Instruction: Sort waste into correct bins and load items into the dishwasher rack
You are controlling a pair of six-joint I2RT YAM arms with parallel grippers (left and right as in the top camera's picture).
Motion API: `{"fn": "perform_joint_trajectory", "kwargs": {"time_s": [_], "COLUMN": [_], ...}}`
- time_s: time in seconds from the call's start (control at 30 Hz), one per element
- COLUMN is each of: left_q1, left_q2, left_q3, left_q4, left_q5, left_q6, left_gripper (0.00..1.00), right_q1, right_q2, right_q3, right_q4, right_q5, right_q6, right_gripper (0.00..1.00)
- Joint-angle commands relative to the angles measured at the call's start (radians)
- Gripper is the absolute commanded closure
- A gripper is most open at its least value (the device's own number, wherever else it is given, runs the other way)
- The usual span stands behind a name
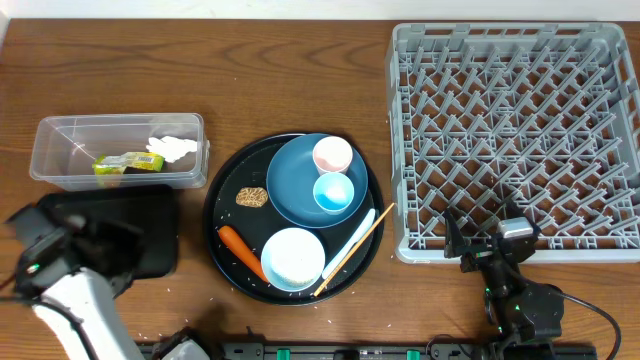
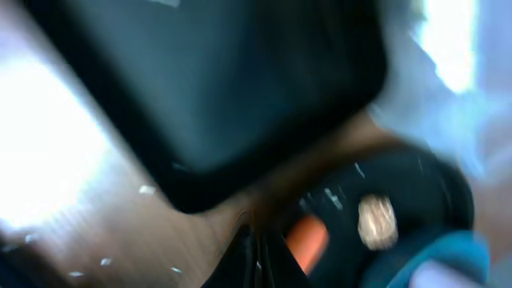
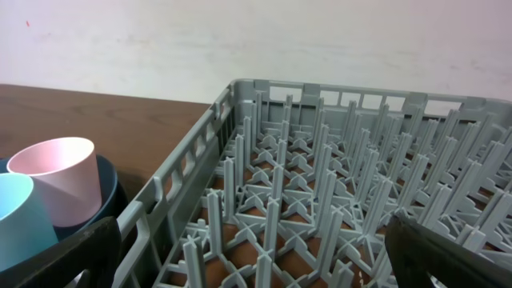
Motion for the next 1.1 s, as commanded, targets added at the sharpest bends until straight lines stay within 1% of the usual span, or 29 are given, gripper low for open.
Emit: {"fn": "perform_joint_trajectory", "kwargs": {"time_s": [0.0, 0.1, 0.17, 0.2, 0.27, 0.3, 0.37, 0.47, 0.5, 0.6, 0.73, 0.77, 0.93, 1.07], "left_q1": [-0.19, -0.424, -0.568, -0.663, -0.8, -0.889, -1.017, -1.186, -1.233, -1.342, -1.447, -1.466, -1.554, -1.583], "left_q2": [-0.031, -0.033, -0.032, -0.032, -0.032, -0.032, -0.025, -0.004, 0.005, 0.045, 0.128, 0.153, 0.305, 0.383], "left_q3": [0.042, 0.078, 0.1, 0.111, 0.12, 0.12, 0.12, 0.12, 0.12, 0.12, 0.12, 0.12, 0.12, 0.12], "left_q4": [-0.003, -0.004, -0.004, -0.003, -0.003, -0.003, -0.003, -0.003, -0.003, 0.006, 0.023, 0.03, 0.085, 0.1], "left_q5": [0.05, 0.048, 0.019, -0.017, -0.097, -0.158, -0.23, -0.289, -0.292, -0.294, -0.337, -0.34, -0.34, -0.341], "left_q6": [0.063, 0.093, 0.095, 0.094, 0.082, 0.06, 0.021, -0.068, -0.1, -0.162, -0.18, -0.18, -0.188, -0.188], "left_gripper": [0.94, 0.94, 0.94, 0.94, 0.94, 0.94, 0.94, 0.92, 0.9, 0.86, 0.83, 0.78, 0.76, 0.76], "right_q1": [0.003, 0.003, 0.003, 0.003, 0.003, 0.003, 0.003, 0.003, 0.003, 0.003, 0.003, 0.003, 0.003, 0.003], "right_q2": [-0.002, -0.002, -0.002, -0.002, -0.002, -0.002, -0.002, -0.002, -0.002, -0.002, -0.002, -0.002, -0.002, -0.002], "right_q3": [-0.002, -0.002, -0.002, -0.002, -0.002, -0.002, -0.002, -0.002, -0.002, -0.002, -0.002, -0.002, -0.002, -0.002], "right_q4": [-0.002, -0.002, -0.002, -0.002, -0.002, -0.002, -0.002, -0.002, -0.002, -0.002, -0.002, -0.002, -0.002, -0.002], "right_q5": [-0.008, -0.008, -0.008, -0.008, -0.008, -0.008, -0.008, -0.008, -0.008, -0.008, -0.008, -0.008, -0.008, -0.008], "right_q6": [-0.007, -0.008, -0.008, -0.007, -0.007, -0.007, -0.007, -0.007, -0.008, -0.007, -0.007, -0.007, -0.008, -0.007], "right_gripper": [0.01, 0.01, 0.01, 0.01, 0.01, 0.01, 0.01, 0.01, 0.01, 0.01, 0.01, 0.01, 0.01, 0.01]}}
